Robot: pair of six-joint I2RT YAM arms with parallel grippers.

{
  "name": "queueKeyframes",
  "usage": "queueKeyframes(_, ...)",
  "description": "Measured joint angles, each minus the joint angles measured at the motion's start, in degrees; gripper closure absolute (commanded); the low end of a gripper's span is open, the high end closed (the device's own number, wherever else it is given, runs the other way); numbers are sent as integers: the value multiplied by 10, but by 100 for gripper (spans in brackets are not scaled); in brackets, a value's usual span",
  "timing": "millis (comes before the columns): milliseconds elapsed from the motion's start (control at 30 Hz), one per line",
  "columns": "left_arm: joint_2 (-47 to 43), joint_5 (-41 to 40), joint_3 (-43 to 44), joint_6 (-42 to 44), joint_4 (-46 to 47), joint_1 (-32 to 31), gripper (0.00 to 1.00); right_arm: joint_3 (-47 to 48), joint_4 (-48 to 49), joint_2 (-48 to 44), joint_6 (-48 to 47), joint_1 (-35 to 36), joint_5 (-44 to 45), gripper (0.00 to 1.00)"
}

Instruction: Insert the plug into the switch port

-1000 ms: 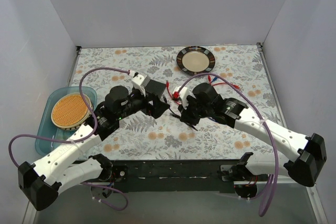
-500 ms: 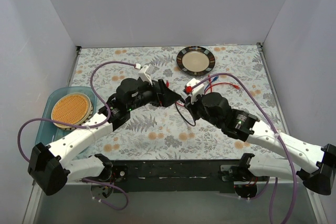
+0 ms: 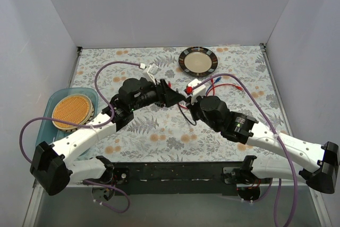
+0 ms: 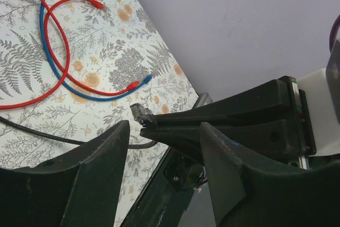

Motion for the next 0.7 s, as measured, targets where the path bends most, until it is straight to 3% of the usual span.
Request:
queueKeyframes(167, 13, 0, 0, -3, 0, 0, 52, 0, 2, -2, 0, 5, 2, 99)
queueKeyframes(333, 34, 6, 0, -9, 5, 0, 88, 0, 2, -2, 0, 9, 2, 99)
queueKeyframes(367, 37, 8, 0, -12, 9, 0, 100, 0, 2, -2, 1, 10, 2, 99)
queueKeyframes(467, 41, 16, 0, -14, 16, -1, 100, 0, -1, -1, 1, 11, 3, 99)
queueKeyframes(567, 42, 19, 0, -12, 18, -1, 100, 0, -2, 0, 0, 11, 2, 65)
queueKeyframes(600, 42, 20, 0, -11, 18, -1, 100, 0, -2, 0, 0, 11, 1, 46)
queueKeyframes(633, 42, 21, 0, -9, 18, -1, 100, 1, -3, 0, 1, 11, -2, 39)
queueKeyframes(667, 42, 22, 0, -6, 18, -2, 100, 2, -4, 0, 2, 11, -3, 26)
queueKeyframes(700, 42, 23, 0, -2, 17, -3, 100, 3, -7, -1, -1, 11, -5, 22)
